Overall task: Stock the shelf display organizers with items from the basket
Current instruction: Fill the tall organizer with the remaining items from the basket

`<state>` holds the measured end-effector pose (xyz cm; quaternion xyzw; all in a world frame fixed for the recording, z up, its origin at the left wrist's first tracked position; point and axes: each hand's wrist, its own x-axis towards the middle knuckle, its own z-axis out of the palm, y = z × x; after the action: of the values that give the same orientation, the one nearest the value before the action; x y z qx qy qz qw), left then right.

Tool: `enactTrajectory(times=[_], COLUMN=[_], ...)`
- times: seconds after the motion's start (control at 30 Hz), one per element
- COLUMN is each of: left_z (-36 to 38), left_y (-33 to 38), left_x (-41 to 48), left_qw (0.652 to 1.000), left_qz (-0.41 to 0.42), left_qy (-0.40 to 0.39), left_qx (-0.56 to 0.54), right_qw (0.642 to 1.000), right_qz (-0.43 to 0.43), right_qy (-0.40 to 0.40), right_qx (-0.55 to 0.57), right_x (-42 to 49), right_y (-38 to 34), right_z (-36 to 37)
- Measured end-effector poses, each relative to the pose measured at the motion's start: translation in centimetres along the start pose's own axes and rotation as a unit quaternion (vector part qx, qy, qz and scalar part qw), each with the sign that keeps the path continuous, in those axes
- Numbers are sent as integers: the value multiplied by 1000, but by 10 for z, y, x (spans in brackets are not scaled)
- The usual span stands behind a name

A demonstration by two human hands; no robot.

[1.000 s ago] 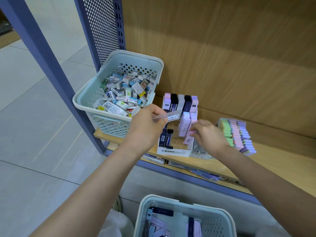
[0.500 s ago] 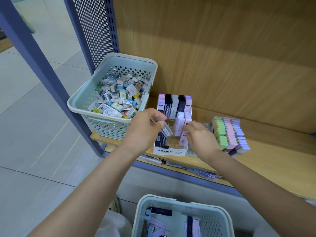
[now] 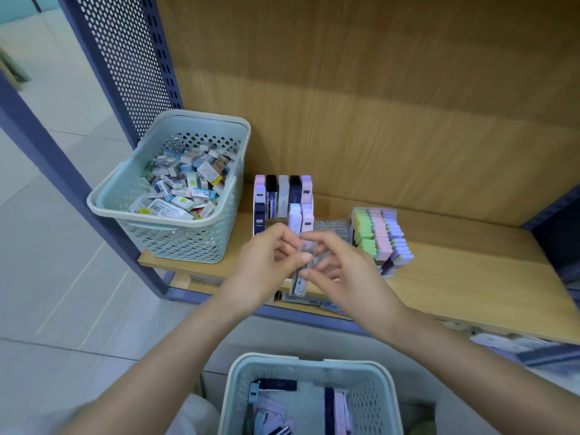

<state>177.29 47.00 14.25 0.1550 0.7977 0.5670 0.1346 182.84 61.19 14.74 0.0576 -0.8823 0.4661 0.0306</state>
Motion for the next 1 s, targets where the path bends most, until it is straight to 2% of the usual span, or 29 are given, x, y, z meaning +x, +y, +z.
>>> enactTrajectory(times=[0.17,0.33,0.47,0.67,0.8,1.0], left_z=[41,67,80,86,82,84], left_y=[-8,-28,-50,-84,-92,-95], left_x=[-8,23,54,75,74,77], left_qw=[996,974,934,867,868,883], left_qz=[65,104,111,131,159,169], left_qy=[-48,-71,-90,-122,-116,-97], left_qx=[36,188,329,465,456,428], right_qw=[997,984,976,966,957,959], right_qz=[-11,27,34,56,50,48], right_qy=[26,124,160,101,35,8], right_qx=[-66,-123,-143,-232,-284,-281], right_x=[-15,-3,20,61,76,91], right_y=[29,60,79,111,122,118], right_z=[-25,-66,-82,-71,-62,-58])
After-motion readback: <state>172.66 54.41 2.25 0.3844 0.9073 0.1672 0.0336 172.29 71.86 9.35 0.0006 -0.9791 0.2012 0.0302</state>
